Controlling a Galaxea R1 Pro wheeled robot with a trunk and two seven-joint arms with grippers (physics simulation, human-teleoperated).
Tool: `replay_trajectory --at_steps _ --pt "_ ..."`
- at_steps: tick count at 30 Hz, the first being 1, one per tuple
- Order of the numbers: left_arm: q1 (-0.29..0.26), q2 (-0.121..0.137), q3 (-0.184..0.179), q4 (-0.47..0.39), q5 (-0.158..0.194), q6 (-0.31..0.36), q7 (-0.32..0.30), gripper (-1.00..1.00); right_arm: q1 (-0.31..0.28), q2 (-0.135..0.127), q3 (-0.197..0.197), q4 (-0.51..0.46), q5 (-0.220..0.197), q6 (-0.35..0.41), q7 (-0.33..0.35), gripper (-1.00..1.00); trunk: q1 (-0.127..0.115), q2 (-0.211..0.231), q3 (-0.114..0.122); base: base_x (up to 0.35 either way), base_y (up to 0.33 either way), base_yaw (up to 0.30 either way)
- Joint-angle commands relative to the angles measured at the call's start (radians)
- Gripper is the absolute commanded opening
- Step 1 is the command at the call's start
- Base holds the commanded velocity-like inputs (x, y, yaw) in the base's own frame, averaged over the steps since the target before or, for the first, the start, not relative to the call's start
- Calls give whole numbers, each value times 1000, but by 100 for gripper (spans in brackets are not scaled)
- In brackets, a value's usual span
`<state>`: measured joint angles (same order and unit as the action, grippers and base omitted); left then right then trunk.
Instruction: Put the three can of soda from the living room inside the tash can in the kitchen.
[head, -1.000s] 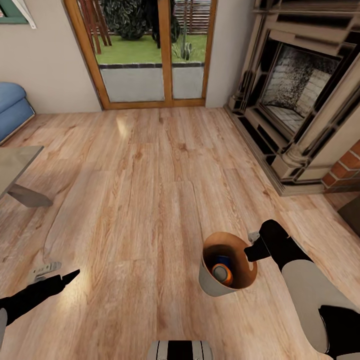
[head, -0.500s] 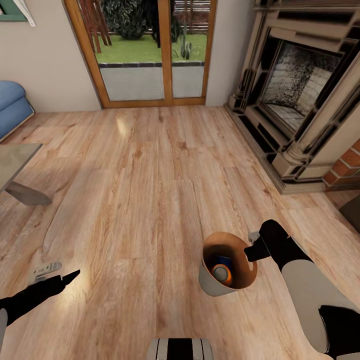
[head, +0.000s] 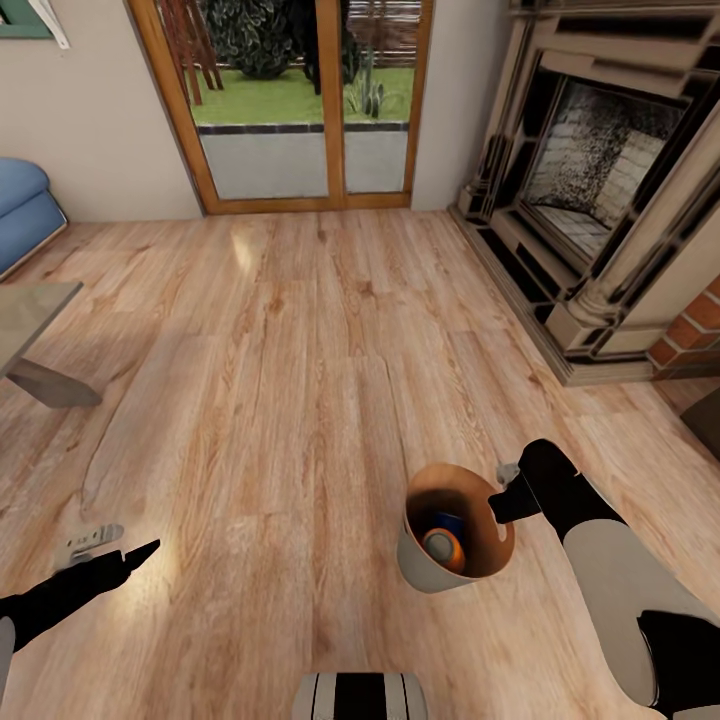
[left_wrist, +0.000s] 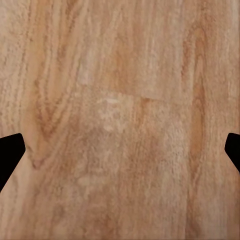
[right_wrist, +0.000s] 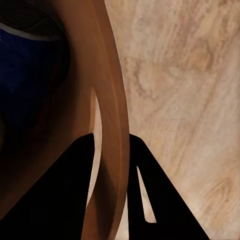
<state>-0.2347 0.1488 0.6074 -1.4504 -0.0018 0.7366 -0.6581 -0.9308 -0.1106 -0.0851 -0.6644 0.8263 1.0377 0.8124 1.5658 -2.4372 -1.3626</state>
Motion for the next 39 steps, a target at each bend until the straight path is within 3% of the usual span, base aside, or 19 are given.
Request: replay_trajectory --at_steps 1,6,12,15,18,24,31,39 --pt "0 0 0 0 0 0 0 100 0 0 -1 0 -22 9 7 -100 4 -7 -3 0 0 0" --pt "0 0 0 1 0 0 0 100 0 0 -1 0 -22 9 7 -100 23 -42 -19 0 0 0" --pt "0 0 0 1 0 0 0 100 0 0 -1 0 -22 9 7 -100 23 -42 -19 0 0 0" --pt "0 0 0 1 0 -1 0 100 0 0 -1 0 -22 9 7 -100 34 -63 -28 0 0 0" --pt "0 0 0 1 0 0 0 100 0 0 -1 0 -22 9 7 -100 36 -64 -40 0 0 0" --pt "0 0 0 1 0 -1 0 100 0 0 -1 0 -22 9 7 -100 36 -64 -40 0 0 0" --pt "0 0 0 1 0 -1 0 100 0 -3 -1 0 -22 9 7 -100 39 -65 -67 0 0 0" --pt "0 0 0 1 0 -2 0 100 0 -7 -1 0 -22 9 7 -100 39 -65 -67 0 0 0"
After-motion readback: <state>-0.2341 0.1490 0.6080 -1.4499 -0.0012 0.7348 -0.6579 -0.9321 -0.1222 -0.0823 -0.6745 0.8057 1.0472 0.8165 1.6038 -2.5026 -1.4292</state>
